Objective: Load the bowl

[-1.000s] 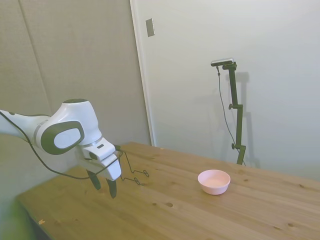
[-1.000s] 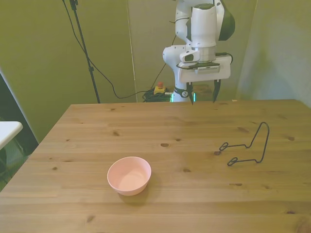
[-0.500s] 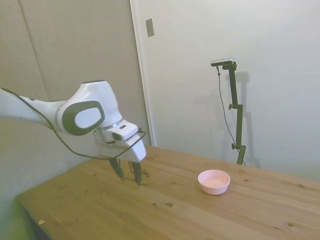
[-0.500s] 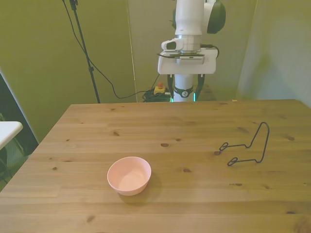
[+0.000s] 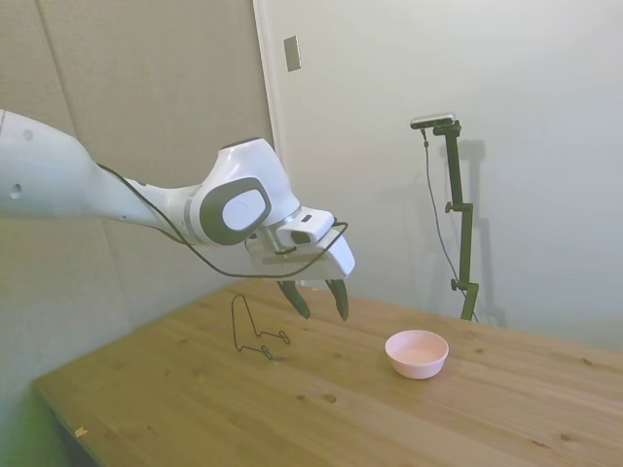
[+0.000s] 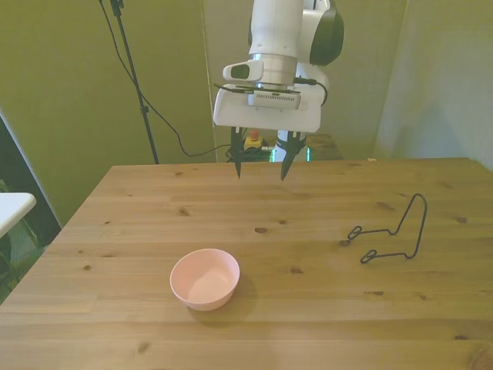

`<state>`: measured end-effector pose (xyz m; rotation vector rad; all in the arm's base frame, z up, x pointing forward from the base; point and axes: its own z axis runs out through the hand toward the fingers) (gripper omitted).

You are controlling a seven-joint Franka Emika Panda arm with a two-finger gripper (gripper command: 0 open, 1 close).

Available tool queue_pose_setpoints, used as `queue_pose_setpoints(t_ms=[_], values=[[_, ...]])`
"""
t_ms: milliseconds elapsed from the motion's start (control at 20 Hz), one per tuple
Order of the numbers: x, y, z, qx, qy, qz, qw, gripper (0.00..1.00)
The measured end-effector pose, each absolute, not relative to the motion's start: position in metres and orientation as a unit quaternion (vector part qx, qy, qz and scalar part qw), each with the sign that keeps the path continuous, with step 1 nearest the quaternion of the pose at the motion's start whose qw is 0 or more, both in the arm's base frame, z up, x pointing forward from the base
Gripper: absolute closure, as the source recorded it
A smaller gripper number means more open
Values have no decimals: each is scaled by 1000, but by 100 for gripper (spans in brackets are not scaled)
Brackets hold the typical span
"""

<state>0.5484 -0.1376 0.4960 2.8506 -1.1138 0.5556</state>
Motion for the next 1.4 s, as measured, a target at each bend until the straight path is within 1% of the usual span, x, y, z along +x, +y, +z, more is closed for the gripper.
queue_pose_setpoints(t_ms=[150,350,650,1000,1050,1200,1400], values=[[566,-170,477,905,-372,205,18,0],[601,-199,459,895,-383,225,26,0],[650,-203,424,896,-390,212,22,0],[674,-202,394,900,-396,181,28,0],[676,-201,390,900,-397,178,29,100],[678,-199,381,901,-400,166,32,100],[679,-199,378,900,-405,160,33,100]])
